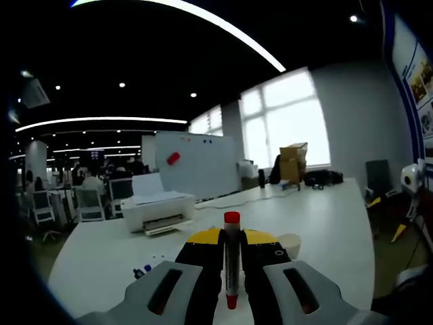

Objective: Place the scattered laser pointers and whiteboard markers into the pen holder and stack the scattered paper cups together

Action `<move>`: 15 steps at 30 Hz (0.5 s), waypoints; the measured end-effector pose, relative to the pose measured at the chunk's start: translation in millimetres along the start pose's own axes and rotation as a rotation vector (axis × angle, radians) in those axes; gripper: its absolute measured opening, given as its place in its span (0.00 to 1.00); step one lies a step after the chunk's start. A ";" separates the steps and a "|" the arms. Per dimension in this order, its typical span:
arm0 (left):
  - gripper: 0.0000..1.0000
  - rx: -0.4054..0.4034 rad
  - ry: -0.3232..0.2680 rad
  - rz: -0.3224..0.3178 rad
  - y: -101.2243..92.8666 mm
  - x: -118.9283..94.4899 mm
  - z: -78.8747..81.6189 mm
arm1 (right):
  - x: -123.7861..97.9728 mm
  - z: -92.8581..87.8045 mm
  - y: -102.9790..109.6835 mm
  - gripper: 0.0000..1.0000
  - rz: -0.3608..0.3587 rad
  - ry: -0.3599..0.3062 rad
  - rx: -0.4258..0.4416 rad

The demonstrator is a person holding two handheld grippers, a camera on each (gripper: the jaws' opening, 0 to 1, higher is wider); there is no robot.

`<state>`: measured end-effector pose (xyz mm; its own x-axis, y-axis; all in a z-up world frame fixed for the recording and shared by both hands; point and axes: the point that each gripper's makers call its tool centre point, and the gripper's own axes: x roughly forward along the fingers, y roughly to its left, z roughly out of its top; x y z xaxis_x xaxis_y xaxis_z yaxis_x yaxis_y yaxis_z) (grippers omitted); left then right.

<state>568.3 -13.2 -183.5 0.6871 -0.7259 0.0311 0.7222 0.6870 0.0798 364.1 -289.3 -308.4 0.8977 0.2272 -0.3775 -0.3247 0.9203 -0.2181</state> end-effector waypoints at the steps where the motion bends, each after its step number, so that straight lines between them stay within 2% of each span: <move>1: 0.14 0.001 0.000 0.000 0.1 0.0 0.2 | -0.1 0.0 -0.1 0.87 0.000 0.000 0.000; 15: 0.14 0.005 0.005 0.020 9.5 1.7 -0.2 | -1.3 1.1 -1.0 0.87 -0.002 -0.002 -0.003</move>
<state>576.4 -7.9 -182.9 0.7019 -0.7117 0.0279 0.7078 0.7014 0.0843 363.6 -290.1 -306.7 0.8988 0.2259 -0.3757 -0.3238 0.9198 -0.2215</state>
